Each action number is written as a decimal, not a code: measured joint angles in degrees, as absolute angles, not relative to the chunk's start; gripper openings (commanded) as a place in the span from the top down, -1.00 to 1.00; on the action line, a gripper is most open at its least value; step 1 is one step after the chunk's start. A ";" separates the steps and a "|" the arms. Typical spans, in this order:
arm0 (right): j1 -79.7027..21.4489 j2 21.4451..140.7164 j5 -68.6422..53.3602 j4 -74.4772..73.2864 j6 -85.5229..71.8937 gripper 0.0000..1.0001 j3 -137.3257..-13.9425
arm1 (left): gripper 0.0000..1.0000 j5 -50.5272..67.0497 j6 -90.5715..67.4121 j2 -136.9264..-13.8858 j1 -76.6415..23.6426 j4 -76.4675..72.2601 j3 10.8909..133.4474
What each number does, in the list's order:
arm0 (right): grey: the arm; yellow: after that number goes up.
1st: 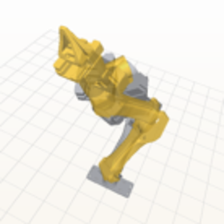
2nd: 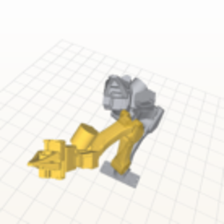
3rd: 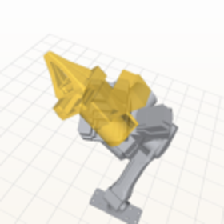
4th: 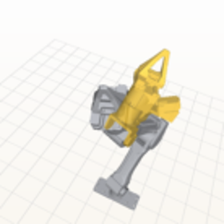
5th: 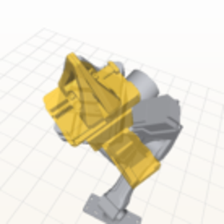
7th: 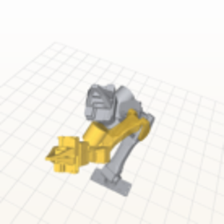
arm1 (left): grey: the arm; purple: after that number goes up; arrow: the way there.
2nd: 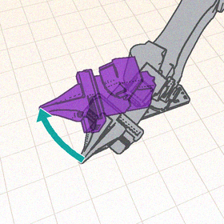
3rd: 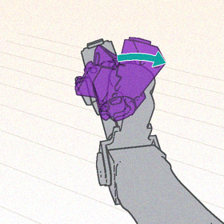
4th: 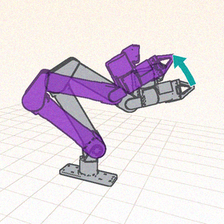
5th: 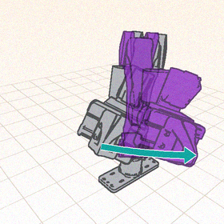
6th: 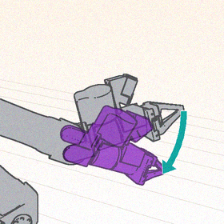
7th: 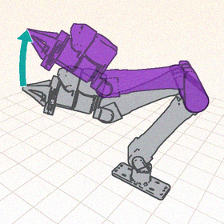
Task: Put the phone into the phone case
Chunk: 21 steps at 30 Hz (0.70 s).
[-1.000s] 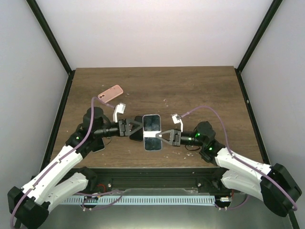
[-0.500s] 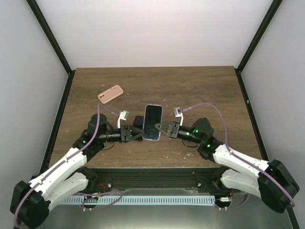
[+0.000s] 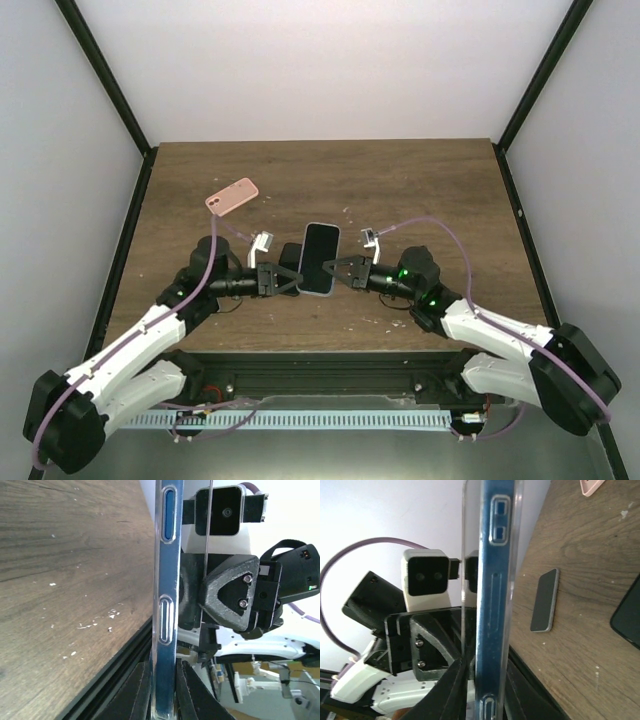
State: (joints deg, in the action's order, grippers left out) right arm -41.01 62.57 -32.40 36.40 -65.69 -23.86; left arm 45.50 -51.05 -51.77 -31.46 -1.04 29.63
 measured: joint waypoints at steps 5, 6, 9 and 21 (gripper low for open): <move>-40.97 63.51 -32.42 34.87 -66.67 0.86 -23.86 | 0.93 43.90 -47.44 -52.82 -31.55 2.35 30.37; -40.95 63.75 -32.51 34.57 -66.94 0.87 -23.86 | 0.94 43.79 -46.92 -53.06 -31.55 2.74 30.37; -40.75 65.06 -32.77 33.87 -68.07 0.90 -23.86 | 0.92 42.89 -45.32 -53.43 -31.59 4.69 30.39; -34.81 67.35 -36.10 32.69 -65.06 0.83 -23.22 | -0.13 38.22 -43.27 -53.41 -31.51 8.56 31.29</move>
